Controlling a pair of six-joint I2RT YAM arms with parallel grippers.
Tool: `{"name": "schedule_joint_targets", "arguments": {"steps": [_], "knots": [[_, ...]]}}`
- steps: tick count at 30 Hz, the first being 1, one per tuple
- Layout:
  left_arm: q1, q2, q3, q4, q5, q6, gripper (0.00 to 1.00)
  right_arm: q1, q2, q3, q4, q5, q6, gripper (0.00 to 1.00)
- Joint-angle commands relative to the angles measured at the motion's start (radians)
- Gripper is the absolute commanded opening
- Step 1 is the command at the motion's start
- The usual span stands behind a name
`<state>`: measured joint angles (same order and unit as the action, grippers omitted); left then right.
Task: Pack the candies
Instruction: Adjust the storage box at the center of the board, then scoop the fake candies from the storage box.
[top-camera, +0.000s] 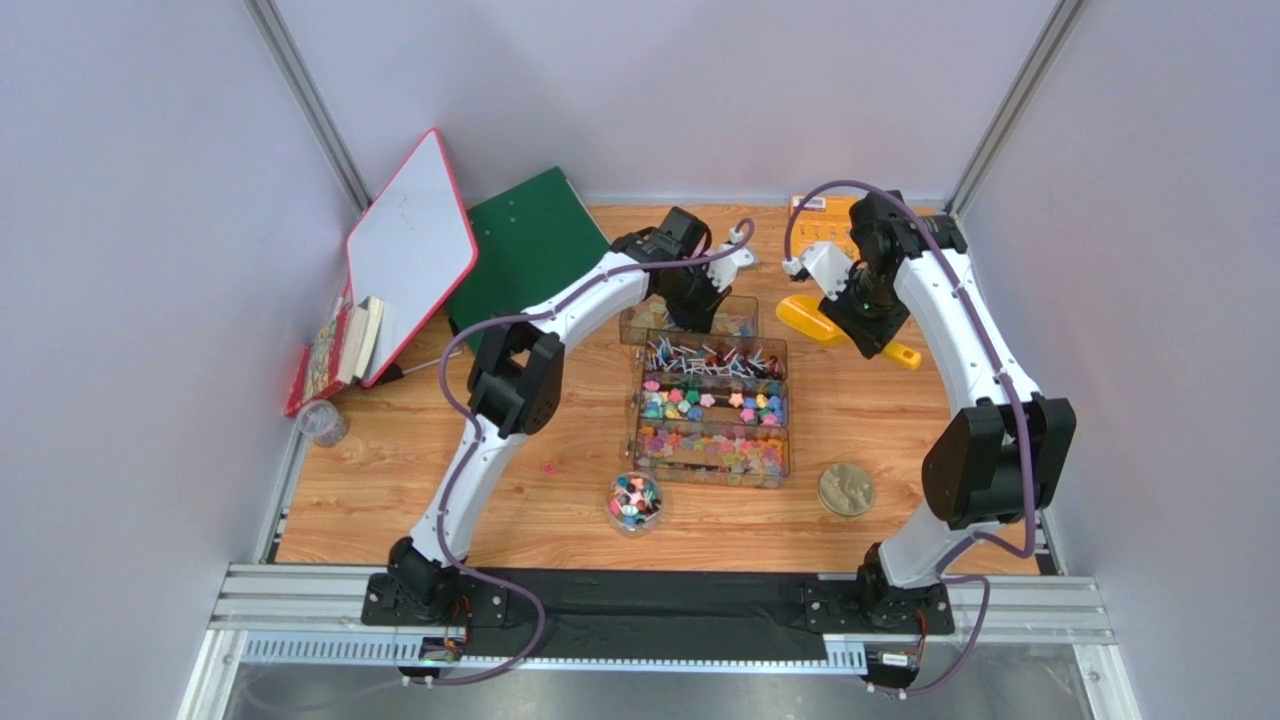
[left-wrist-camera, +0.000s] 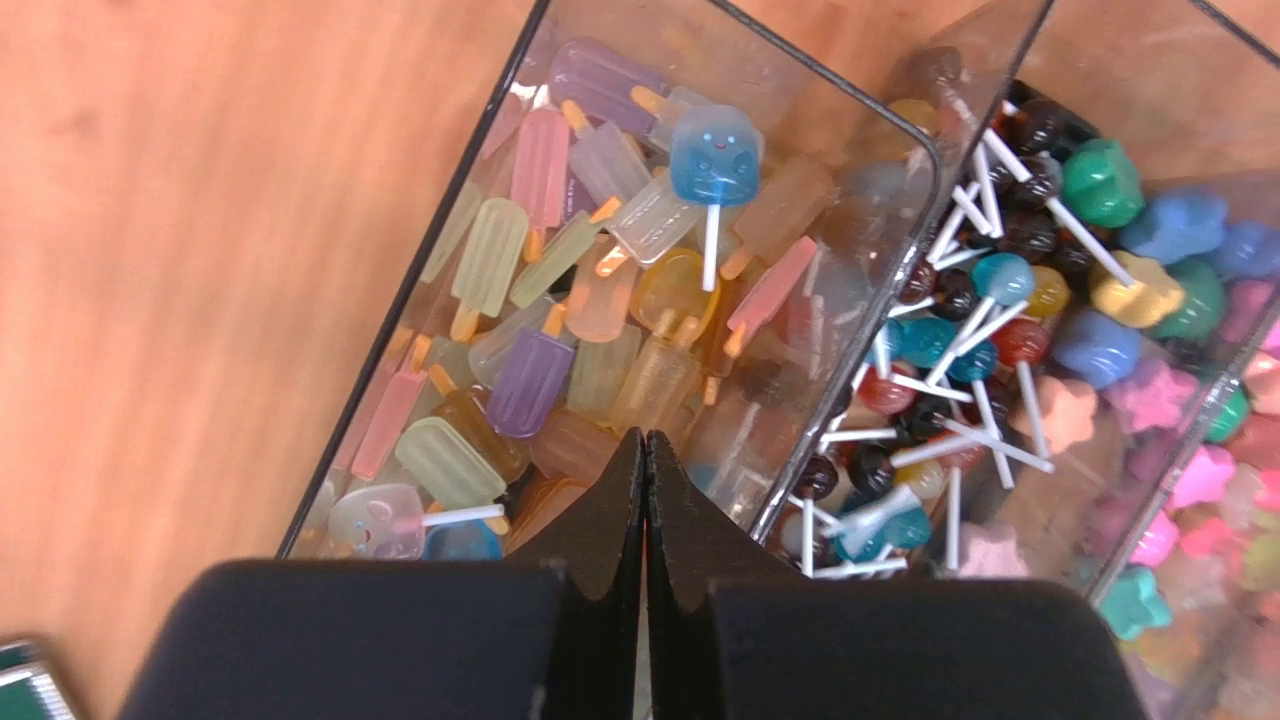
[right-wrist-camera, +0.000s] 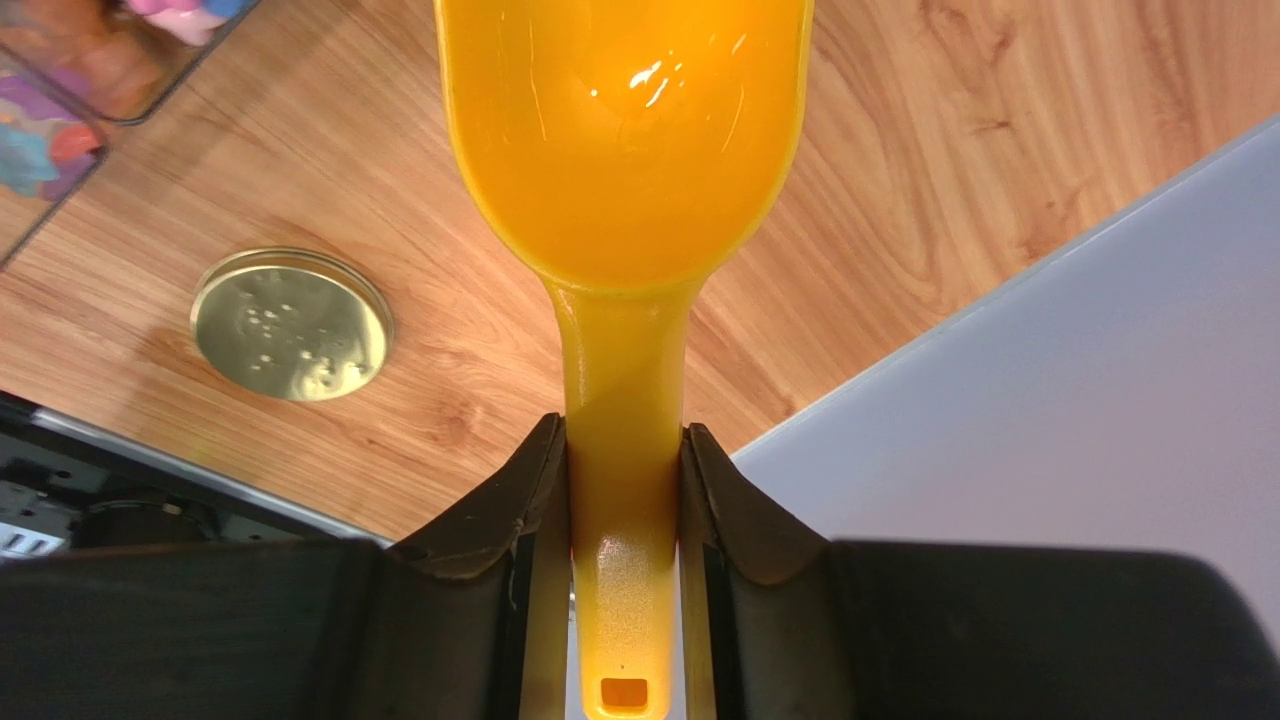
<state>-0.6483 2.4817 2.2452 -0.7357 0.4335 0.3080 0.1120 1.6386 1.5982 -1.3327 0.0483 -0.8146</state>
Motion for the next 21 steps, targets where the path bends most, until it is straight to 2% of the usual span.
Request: {"name": "schedule_joint_targets", "arguments": {"steps": [1, 3, 5, 6, 8, 9, 11, 14, 17, 18, 20, 21], "knots": [[-0.030, -0.099, -0.068, -0.106, 0.146, 0.003, 0.00, -0.014, 0.052, 0.117, 0.003, 0.025, -0.116, 0.00], [-0.031, -0.112, -0.070, -0.106, 0.143, -0.015, 0.04, -0.014, 0.085, 0.201, -0.022, 0.031, -0.165, 0.00], [-0.028, -0.136, -0.030, -0.087, 0.065, -0.035, 0.08, -0.012, 0.150, 0.312, -0.054, 0.028, -0.236, 0.00], [-0.025, -0.150, -0.016, -0.046, 0.032, -0.046, 0.22, -0.003, 0.168, 0.350, -0.090, 0.030, -0.257, 0.00], [-0.005, -0.210, 0.007, 0.007, -0.064, -0.093, 0.39, 0.009, 0.220, 0.411, -0.132, 0.047, -0.336, 0.00], [0.004, -0.236, 0.005, 0.054, -0.088, -0.105, 0.53, 0.024, 0.234, 0.442, -0.163, 0.057, -0.365, 0.00], [0.038, -0.322, -0.025, 0.081, -0.127, -0.116, 0.60, 0.041, 0.244, 0.453, -0.183, 0.077, -0.428, 0.00], [0.078, -0.450, -0.136, 0.093, -0.153, -0.104, 0.61, 0.096, 0.254, 0.433, -0.229, 0.111, -0.457, 0.00], [0.117, -0.596, -0.341, 0.105, -0.182, -0.093, 0.60, 0.141, 0.267, 0.425, -0.267, 0.111, -0.431, 0.00], [0.131, -0.668, -0.465, 0.122, -0.209, -0.090, 0.60, 0.152, 0.277, 0.425, -0.273, 0.113, -0.422, 0.00], [0.144, -0.733, -0.585, 0.142, -0.243, -0.080, 0.59, 0.182, 0.291, 0.427, -0.289, 0.128, -0.406, 0.00], [0.154, -0.785, -0.695, 0.163, -0.274, -0.075, 0.59, 0.195, 0.311, 0.428, -0.293, 0.139, -0.391, 0.00]]}}
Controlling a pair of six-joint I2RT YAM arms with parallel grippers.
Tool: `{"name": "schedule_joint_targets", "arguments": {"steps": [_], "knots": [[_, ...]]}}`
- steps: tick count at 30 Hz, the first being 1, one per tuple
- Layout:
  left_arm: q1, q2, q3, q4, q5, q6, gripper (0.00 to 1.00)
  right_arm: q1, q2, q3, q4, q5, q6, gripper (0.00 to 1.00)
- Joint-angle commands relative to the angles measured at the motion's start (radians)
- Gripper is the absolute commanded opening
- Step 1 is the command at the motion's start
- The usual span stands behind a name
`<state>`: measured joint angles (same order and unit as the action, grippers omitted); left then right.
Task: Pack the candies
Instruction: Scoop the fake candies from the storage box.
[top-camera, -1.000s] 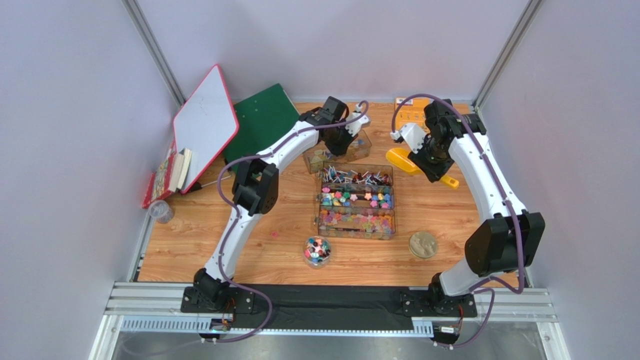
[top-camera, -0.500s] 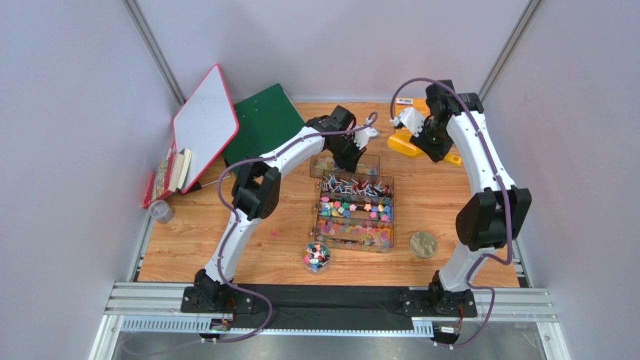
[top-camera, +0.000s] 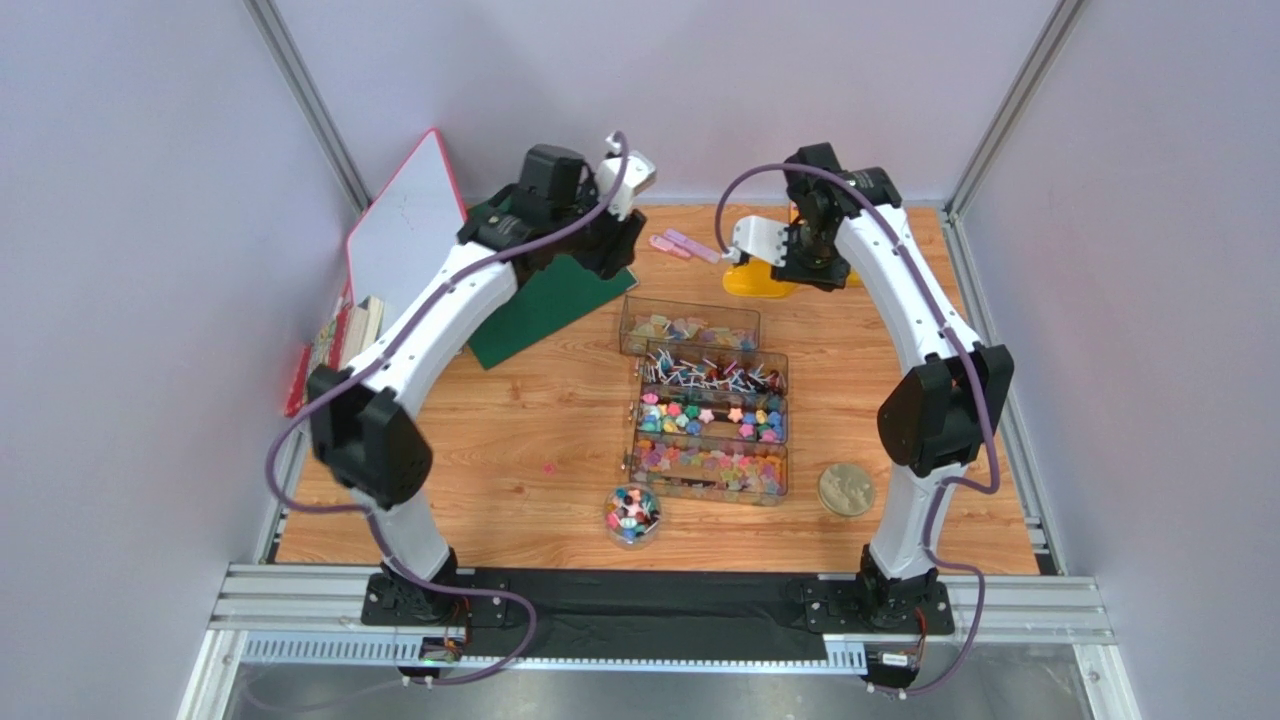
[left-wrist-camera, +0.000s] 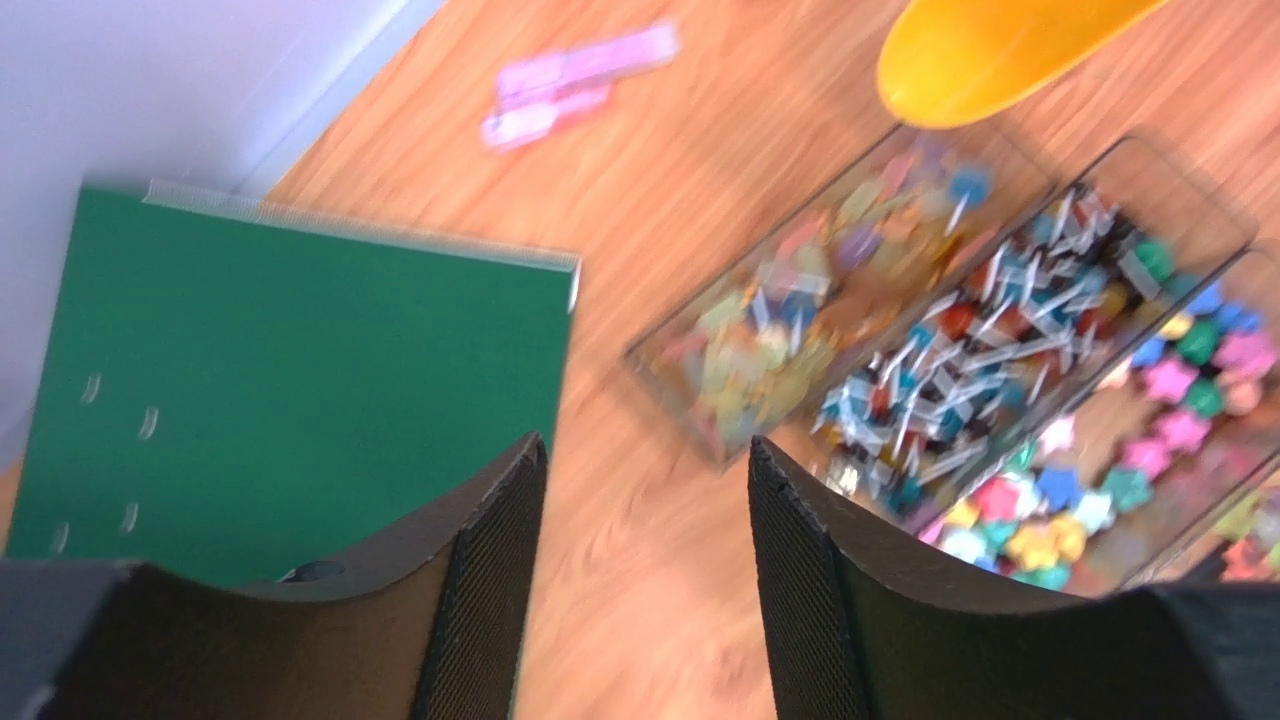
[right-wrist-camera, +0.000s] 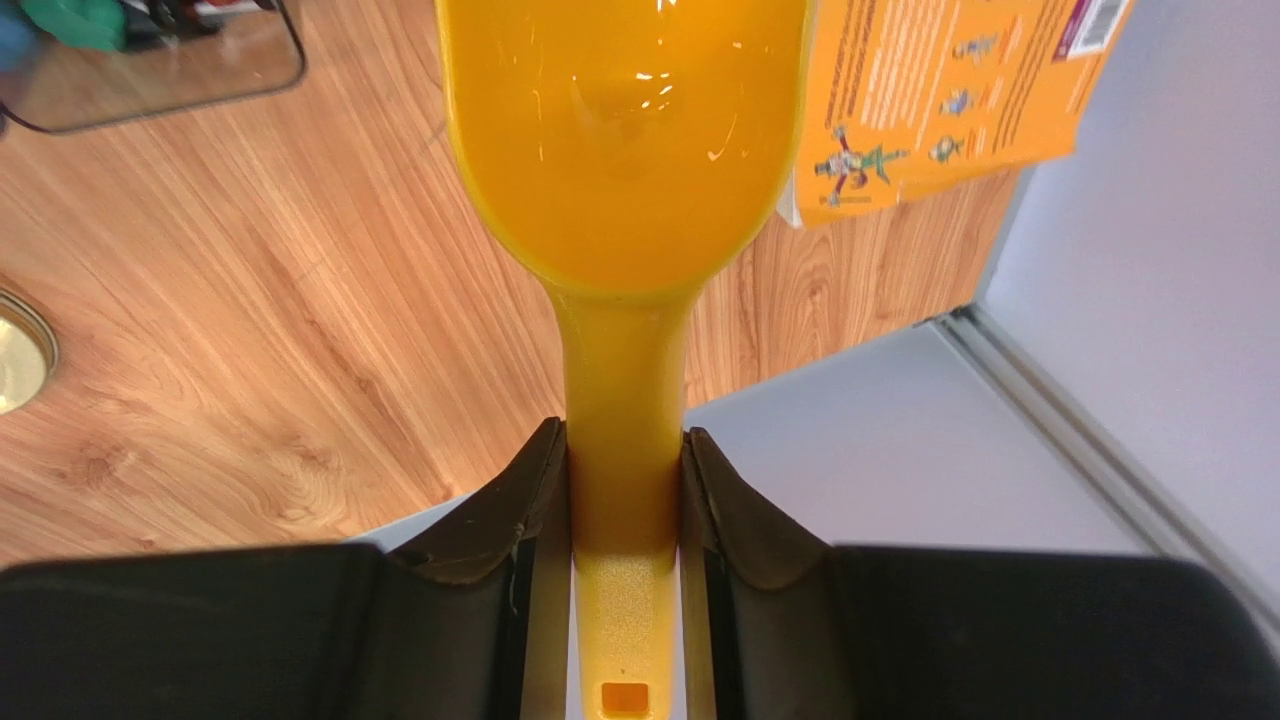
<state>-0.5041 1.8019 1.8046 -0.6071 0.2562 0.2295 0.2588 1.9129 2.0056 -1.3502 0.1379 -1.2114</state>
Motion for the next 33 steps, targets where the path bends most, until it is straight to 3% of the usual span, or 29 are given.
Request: {"name": "schedule_joint_targets", "arguments": {"steps": [1, 6, 20, 33], "knots": [[0.013, -0.127, -0.301, 0.044, -0.110, 0.008, 0.58, 0.059, 0.046, 0.027, -0.283, 0.074, 0.012, 0.00], [0.030, -0.212, -0.479, 0.059, -0.150, -0.002, 0.56, 0.128, 0.097, 0.035, -0.317, 0.156, 0.026, 0.00], [0.061, -0.394, -0.648, 0.095, -0.196, -0.053, 0.56, 0.201, 0.147, -0.053, -0.317, 0.348, 0.004, 0.00], [0.093, -0.562, -0.754, 0.090, -0.232, -0.048, 0.56, 0.299, 0.380, 0.148, -0.317, 0.476, 0.013, 0.00]]}}
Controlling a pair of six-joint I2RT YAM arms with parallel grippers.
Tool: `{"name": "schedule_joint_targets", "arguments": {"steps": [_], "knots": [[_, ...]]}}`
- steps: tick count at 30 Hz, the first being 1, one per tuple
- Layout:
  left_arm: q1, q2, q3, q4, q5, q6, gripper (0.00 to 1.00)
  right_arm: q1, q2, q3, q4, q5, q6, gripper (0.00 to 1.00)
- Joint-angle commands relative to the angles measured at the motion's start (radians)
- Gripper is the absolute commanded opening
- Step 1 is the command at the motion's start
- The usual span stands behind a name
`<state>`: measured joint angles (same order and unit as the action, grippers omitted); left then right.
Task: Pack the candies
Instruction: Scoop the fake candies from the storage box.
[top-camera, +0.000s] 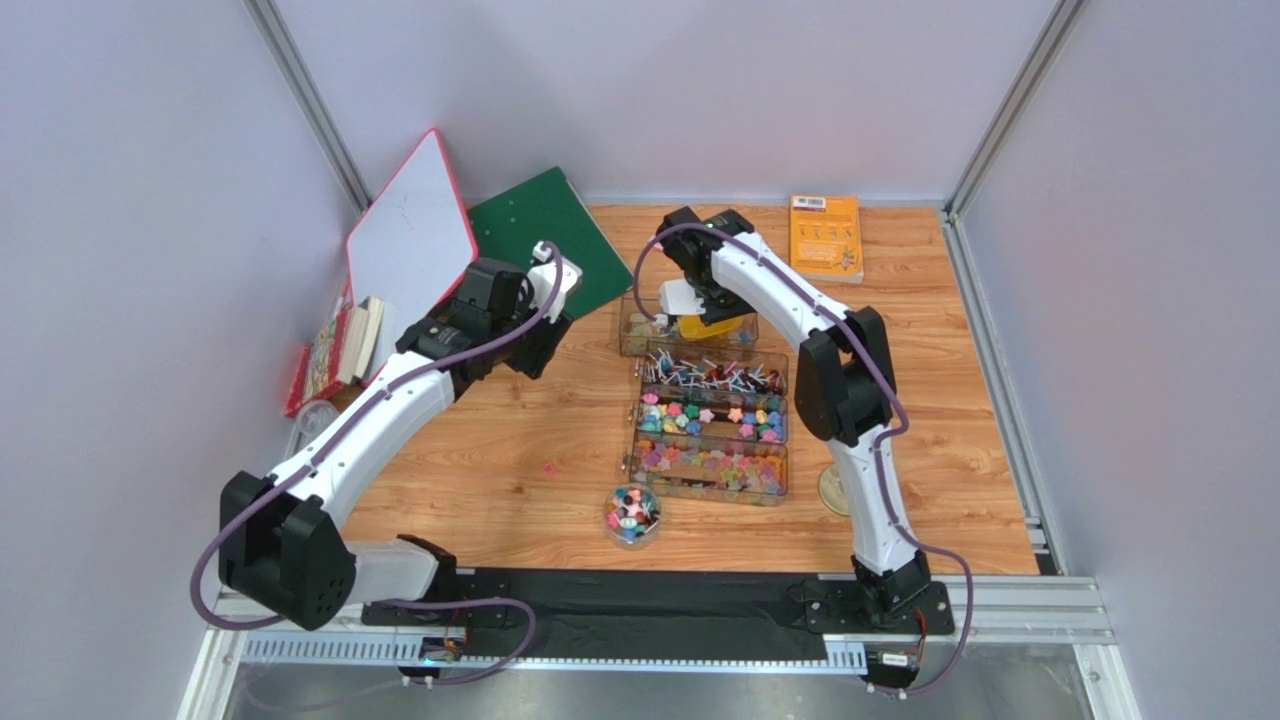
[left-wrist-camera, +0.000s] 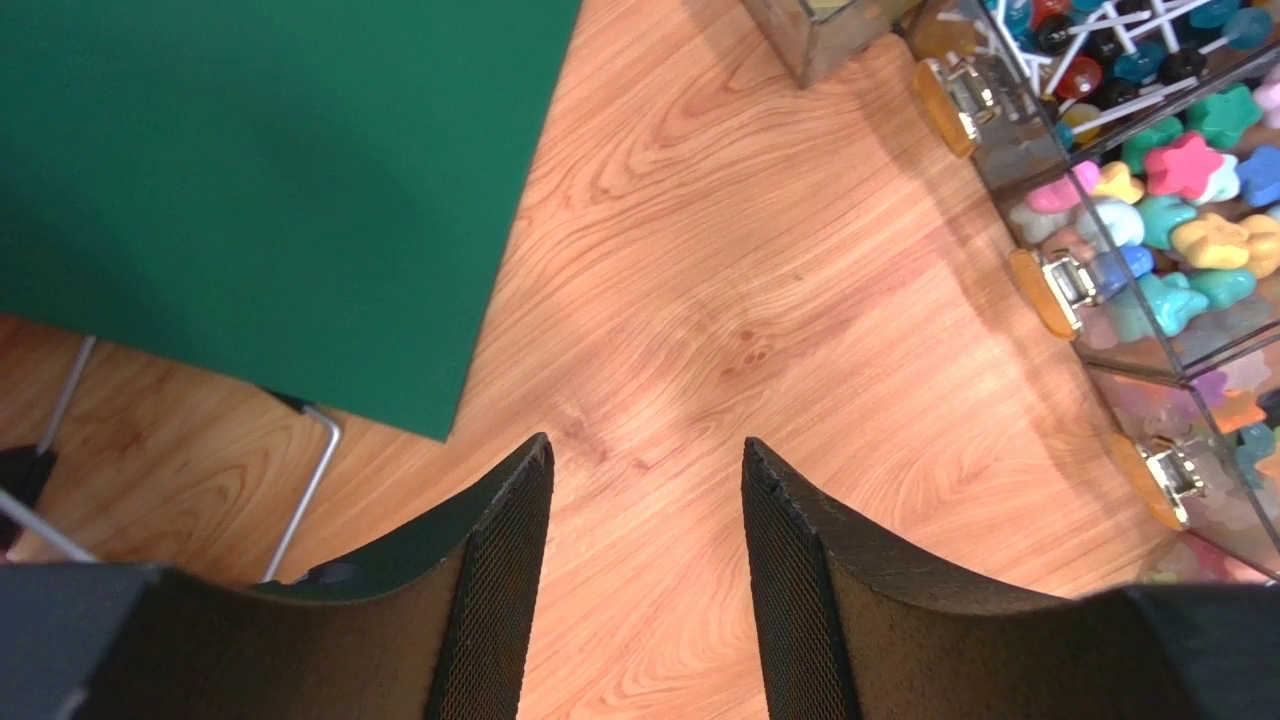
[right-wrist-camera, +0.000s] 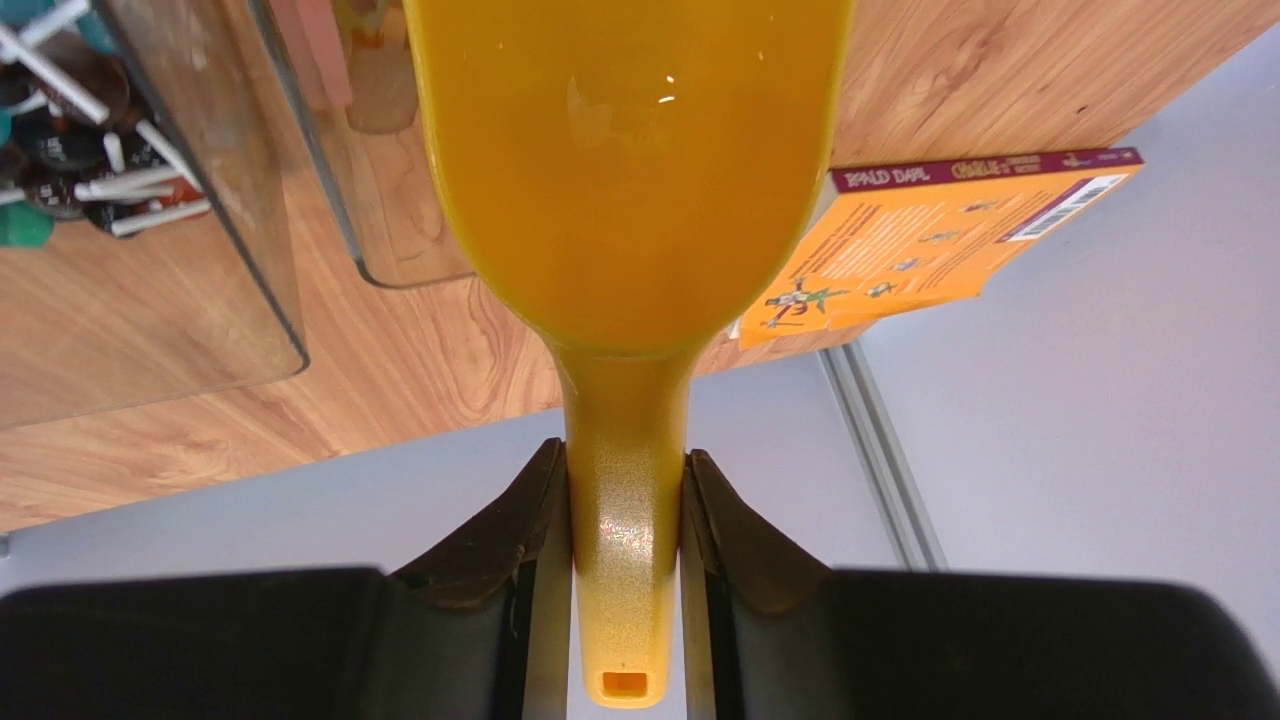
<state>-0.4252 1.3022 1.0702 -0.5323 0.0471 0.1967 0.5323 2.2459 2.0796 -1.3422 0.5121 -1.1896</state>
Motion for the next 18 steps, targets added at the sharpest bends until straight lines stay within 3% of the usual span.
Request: {"name": "schedule_joint_targets", "arguments": {"steps": [1, 10, 18], "knots": [[0.017, -0.069, -0.024, 0.015, -0.024, -0.016, 0.56, 0.032, 0.052, 0.079, -0.325, 0.098, -0.010, 0.00], [0.036, -0.106, -0.052, 0.017, -0.029, -0.019, 0.56, 0.061, 0.158, 0.198, -0.325, 0.088, 0.036, 0.00], [0.049, -0.092, -0.049, 0.035, -0.004, -0.042, 0.56, 0.087, 0.179, 0.204, -0.296, 0.091, 0.007, 0.00]]}}
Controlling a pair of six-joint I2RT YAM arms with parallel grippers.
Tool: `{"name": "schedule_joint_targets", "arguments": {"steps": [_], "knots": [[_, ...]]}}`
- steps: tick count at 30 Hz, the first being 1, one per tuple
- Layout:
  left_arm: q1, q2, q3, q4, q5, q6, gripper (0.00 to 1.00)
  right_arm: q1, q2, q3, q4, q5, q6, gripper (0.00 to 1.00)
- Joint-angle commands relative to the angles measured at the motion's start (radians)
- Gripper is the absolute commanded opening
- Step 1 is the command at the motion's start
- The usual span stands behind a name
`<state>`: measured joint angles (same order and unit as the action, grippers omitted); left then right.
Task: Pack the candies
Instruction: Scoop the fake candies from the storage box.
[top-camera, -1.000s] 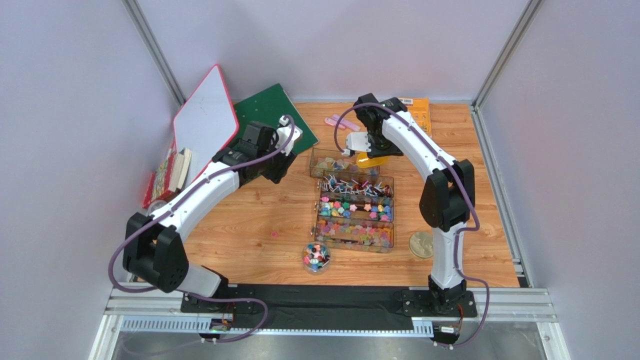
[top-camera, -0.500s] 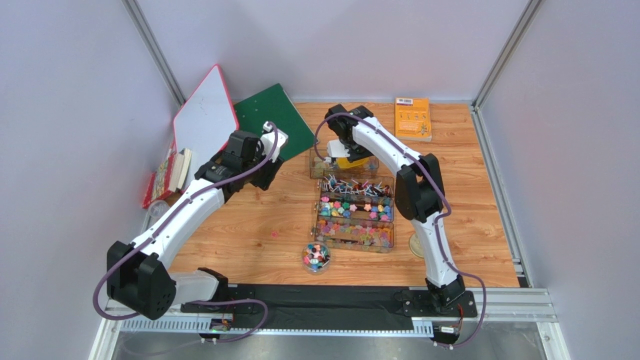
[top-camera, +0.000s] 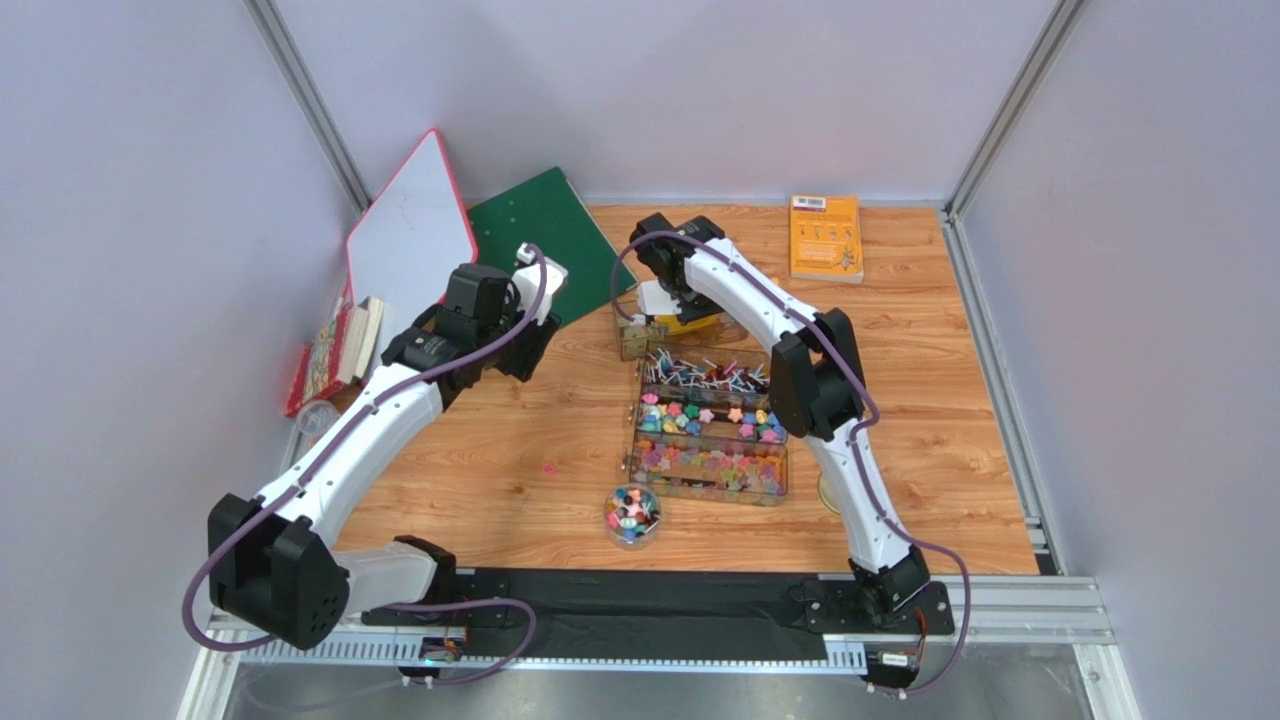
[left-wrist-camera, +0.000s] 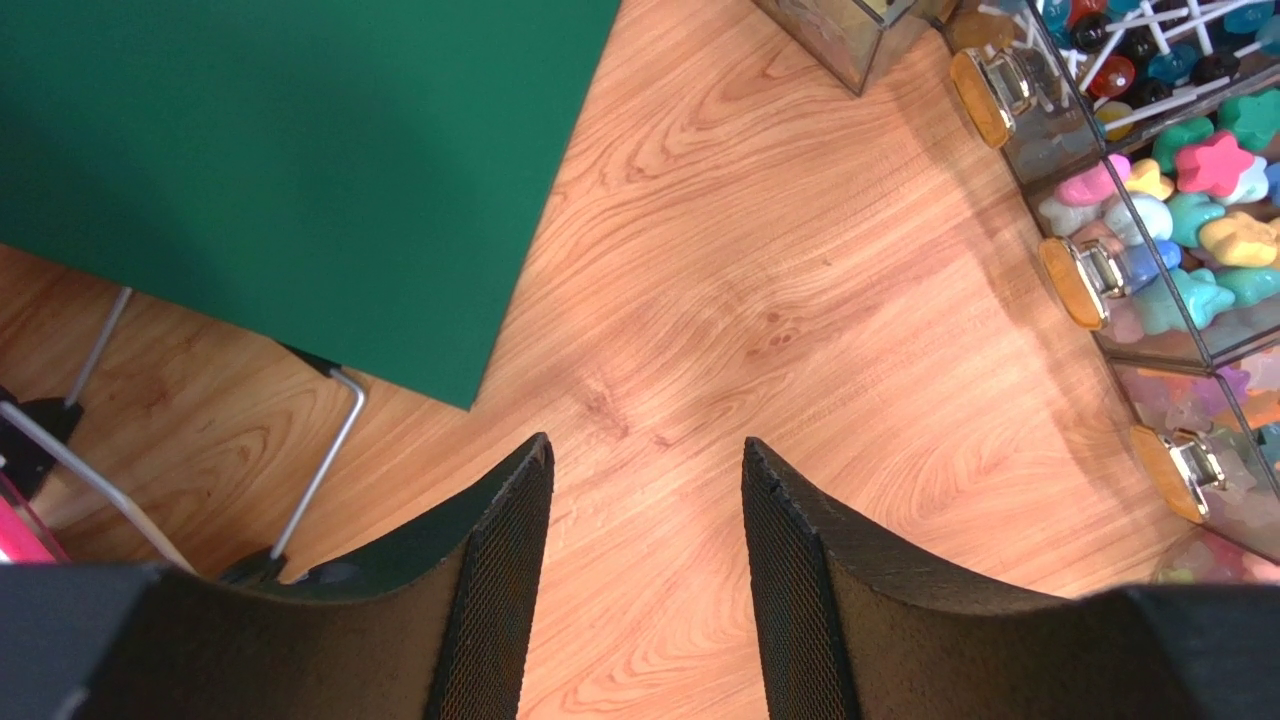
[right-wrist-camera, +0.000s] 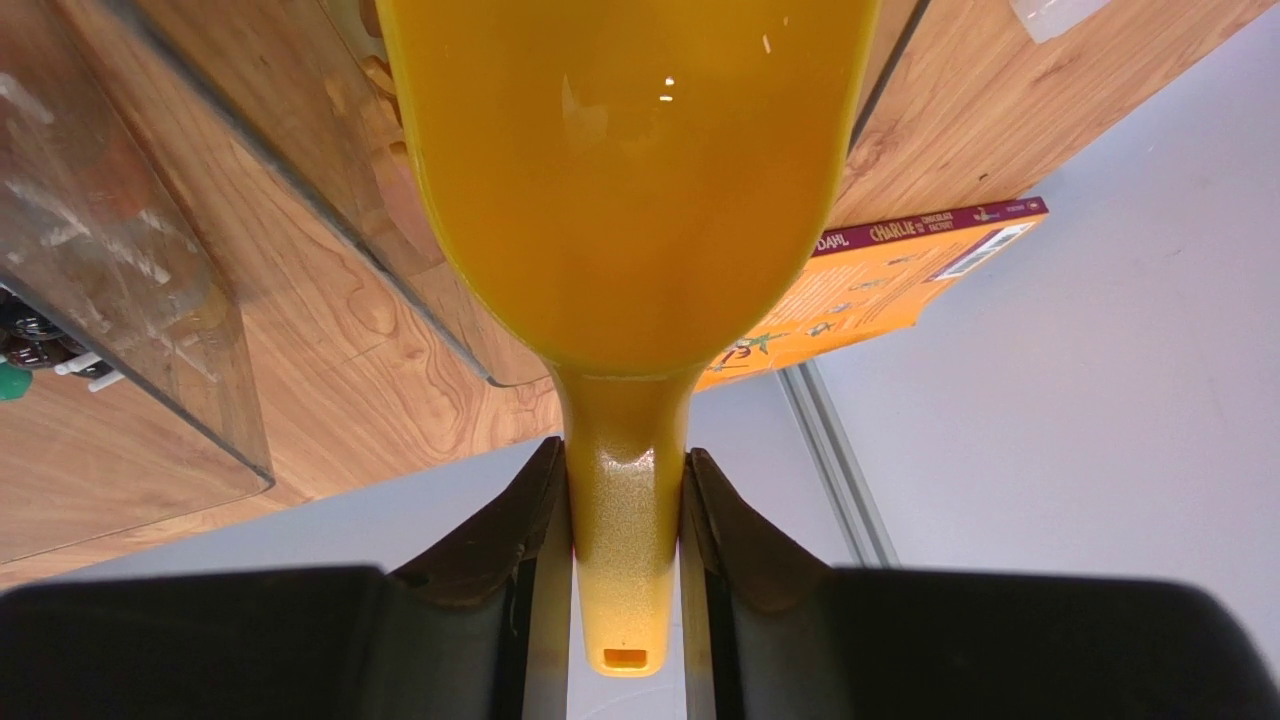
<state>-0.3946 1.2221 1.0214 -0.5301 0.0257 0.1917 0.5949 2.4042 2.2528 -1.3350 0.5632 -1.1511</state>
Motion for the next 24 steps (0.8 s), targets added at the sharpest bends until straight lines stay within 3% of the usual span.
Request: {"name": "schedule_joint_targets", "arguments": {"steps": [1, 6, 10, 24], "knots": [[0.023, -0.009, 0.003, 0.030, 0.016, -0.035, 0.56, 0.031, 0.022, 0.033, -0.279, 0.038, -0.039, 0.00], [0.023, -0.010, 0.006, 0.022, -0.001, -0.020, 0.56, 0.031, 0.012, 0.021, -0.225, -0.047, -0.090, 0.00], [0.023, 0.001, 0.014, 0.004, -0.004, -0.009, 0.56, 0.019, -0.033, -0.085, -0.103, -0.081, -0.145, 0.00], [0.031, 0.050, 0.071, -0.034, -0.024, 0.100, 0.56, -0.116, -0.086, -0.078, -0.050, -0.325, -0.093, 0.00]]}}
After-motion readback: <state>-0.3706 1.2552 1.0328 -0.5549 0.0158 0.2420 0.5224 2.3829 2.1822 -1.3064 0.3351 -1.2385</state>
